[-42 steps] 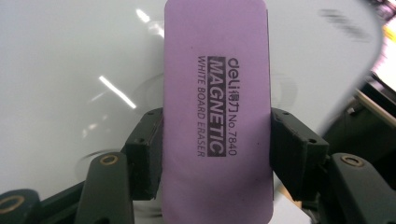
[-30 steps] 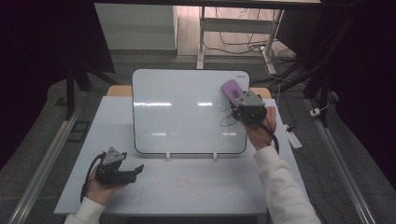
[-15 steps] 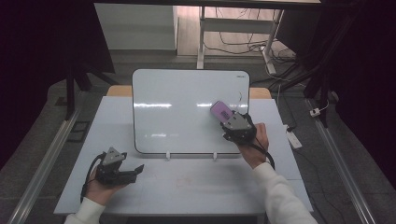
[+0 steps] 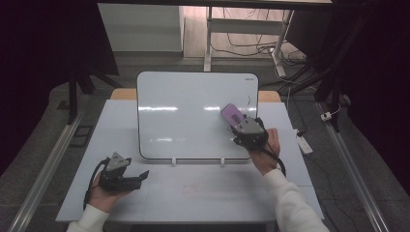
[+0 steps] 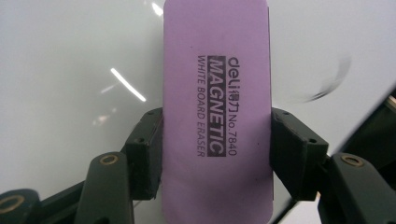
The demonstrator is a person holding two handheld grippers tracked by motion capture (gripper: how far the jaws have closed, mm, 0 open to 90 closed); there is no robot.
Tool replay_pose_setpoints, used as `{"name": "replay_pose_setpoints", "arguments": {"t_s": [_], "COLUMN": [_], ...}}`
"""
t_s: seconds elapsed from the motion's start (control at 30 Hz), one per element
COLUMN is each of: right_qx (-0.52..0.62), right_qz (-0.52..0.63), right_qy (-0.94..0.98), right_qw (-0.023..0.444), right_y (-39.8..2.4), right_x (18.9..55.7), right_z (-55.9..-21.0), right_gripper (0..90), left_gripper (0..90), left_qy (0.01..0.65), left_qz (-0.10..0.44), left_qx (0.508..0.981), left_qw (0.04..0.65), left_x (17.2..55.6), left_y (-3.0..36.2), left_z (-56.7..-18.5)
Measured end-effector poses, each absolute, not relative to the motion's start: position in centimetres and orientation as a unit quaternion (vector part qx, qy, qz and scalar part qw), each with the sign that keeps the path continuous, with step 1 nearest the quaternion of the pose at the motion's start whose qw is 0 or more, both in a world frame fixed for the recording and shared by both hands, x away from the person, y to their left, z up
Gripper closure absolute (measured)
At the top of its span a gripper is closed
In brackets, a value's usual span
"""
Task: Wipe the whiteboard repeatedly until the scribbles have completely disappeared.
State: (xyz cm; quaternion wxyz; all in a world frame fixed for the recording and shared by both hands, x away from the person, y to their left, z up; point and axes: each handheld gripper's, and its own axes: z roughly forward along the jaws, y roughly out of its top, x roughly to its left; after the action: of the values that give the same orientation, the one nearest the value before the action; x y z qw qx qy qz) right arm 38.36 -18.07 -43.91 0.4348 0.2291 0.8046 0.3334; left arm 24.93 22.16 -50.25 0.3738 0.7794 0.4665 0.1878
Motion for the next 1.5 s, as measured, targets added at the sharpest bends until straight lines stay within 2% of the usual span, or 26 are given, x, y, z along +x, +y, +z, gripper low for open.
{"name": "replay_pose_setpoints", "arguments": {"t_s": [0.27, 0.4, 0.63, 0.93, 1.1, 1.27, 1.47, 1.5], "right_qx": [0.195, 0.187, 0.225, 0.28, 0.294, 0.278, 0.211, 0.188], "right_qz": [0.309, 0.305, 0.326, 0.358, 0.367, 0.363, 0.349, 0.337], "right_qy": [0.831, 0.833, 0.796, 0.752, 0.741, 0.751, 0.786, 0.8], "right_qw": [0.42, 0.422, 0.458, 0.478, 0.48, 0.477, 0.464, 0.461], "right_y": [-17.9, -18.1, -18.7, -19.3, -19.6, -19.3, -17.2, -16.7], "right_x": [35.4, 35.4, 38.5, 42.7, 43.8, 43.1, 39.7, 38.3], "right_z": [-47.2, -47.3, -44.0, -39.3, -38.2, -38.9, -43.0, -44.6], "right_gripper": [40.5, 40.5, 40.4, 40.3, 40.3, 40.4, 40.5, 40.5], "left_gripper": [19.8, 19.8, 19.9, 19.9, 20.0, 20.0, 20.0, 19.9], "left_qy": [0.465, 0.466, 0.465, 0.465, 0.465, 0.464, 0.464, 0.464], "left_qz": [0.188, 0.189, 0.189, 0.189, 0.189, 0.19, 0.19, 0.19], "left_qx": [0.78, 0.78, 0.78, 0.78, 0.779, 0.779, 0.781, 0.78], "left_qw": [0.374, 0.374, 0.374, 0.373, 0.375, 0.375, 0.374, 0.373], "left_x": [24.9, 24.9, 24.9, 24.9, 24.9, 24.9, 24.9, 24.9], "left_y": [22.0, 22.0, 22.0, 22.2, 22.3, 22.3, 22.2, 22.2], "left_z": [-50.2, -50.2, -50.3, -50.3, -50.2, -50.2, -50.2, -50.2]}}
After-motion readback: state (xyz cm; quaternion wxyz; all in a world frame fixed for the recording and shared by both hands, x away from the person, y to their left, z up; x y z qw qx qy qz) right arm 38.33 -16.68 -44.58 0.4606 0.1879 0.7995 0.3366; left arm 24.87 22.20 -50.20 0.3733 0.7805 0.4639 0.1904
